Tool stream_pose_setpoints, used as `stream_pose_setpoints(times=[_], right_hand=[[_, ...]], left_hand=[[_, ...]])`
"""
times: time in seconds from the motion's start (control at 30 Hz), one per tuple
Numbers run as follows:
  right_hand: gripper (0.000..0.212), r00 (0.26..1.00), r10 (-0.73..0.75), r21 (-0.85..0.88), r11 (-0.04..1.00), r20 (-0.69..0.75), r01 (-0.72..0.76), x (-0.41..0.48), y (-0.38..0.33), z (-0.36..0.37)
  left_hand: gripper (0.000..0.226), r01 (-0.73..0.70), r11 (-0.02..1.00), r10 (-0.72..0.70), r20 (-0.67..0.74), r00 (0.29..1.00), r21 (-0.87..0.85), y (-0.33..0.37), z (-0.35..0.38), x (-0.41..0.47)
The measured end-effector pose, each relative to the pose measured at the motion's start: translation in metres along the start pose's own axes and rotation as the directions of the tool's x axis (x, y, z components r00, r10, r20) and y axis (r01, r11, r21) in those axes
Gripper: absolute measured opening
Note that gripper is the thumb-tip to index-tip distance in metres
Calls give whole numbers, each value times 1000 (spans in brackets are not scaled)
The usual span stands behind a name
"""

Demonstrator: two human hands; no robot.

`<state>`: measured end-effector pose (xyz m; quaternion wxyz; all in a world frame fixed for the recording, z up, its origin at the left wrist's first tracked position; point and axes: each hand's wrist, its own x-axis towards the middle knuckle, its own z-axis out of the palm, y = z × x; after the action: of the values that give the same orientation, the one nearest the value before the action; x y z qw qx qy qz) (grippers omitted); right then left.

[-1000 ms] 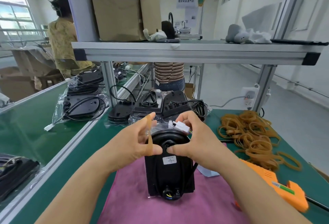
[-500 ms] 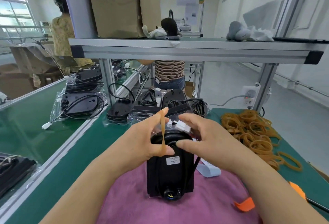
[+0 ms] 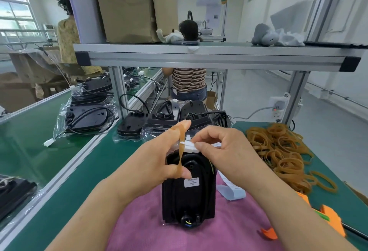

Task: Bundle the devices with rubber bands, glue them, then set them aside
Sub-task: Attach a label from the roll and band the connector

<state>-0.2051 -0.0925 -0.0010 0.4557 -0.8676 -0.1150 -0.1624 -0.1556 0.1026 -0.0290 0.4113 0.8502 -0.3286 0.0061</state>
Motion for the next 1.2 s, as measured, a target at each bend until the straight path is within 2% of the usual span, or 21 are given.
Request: stream_pose_setpoints(times=[0.23, 0.3, 0.4, 0.43, 0.57, 0.63, 0.7, 0.77, 0.83, 0.9, 1.0, 1.1, 1.2], right_hand=[[16, 997, 66, -28, 997, -29, -66, 1, -2, 4], [14, 996, 74, -27, 997, -43, -75, 1, -2, 5], [11, 998, 58, -69, 996, -33, -60, 3, -5, 5], [10, 998, 57, -83, 995, -25, -59, 5, -5, 4], [12, 990, 138, -49, 989, -37, -140, 9, -3, 4], [10, 979, 159, -28, 986, -126, -164, 7, -1, 6], [12, 953, 99, -75, 989, -286, -125, 0, 0, 11], [18, 936, 10, -142, 988, -351, -63, -8, -3, 18], [32, 962, 5, -199, 978, -272, -61, -11, -10, 26], [42, 978, 32, -285, 954, -204, -91, -8, -15, 33], [33, 982, -13, -402, 913, -190, -66, -1, -20, 34], [25, 985, -11, -385, 921, -170, -56, 3, -20, 33], [22, 982, -19, -356, 933, -187, -50, 4, -18, 23]], left_hand=[[104, -46, 970, 7, -165, 986, -237, -9, 12, -11], [106, -68, 987, 50, -130, 990, -144, -3, 9, -11], [107, -164, 972, 174, -49, 983, 167, 8, 2, -5], [104, -181, 958, 191, -23, 981, 222, 11, 0, -3], [88, -143, 953, 146, 10, 989, 266, 17, -3, 3], [80, -127, 956, 133, -7, 991, 264, 17, -3, 4], [77, -107, 963, 117, -26, 993, 246, 17, -3, 6], [69, -90, 971, 99, -29, 995, 222, 15, -3, 8], [50, -72, 979, 77, -20, 997, 190, 14, -3, 9], [49, -64, 985, 65, -1, 998, 159, 15, -2, 7], [54, -83, 989, 85, -9, 996, 120, 16, -1, 5], [54, -95, 986, 98, -12, 995, 140, 15, -1, 5], [68, -95, 983, 101, -34, 994, 155, 13, -2, 5]])
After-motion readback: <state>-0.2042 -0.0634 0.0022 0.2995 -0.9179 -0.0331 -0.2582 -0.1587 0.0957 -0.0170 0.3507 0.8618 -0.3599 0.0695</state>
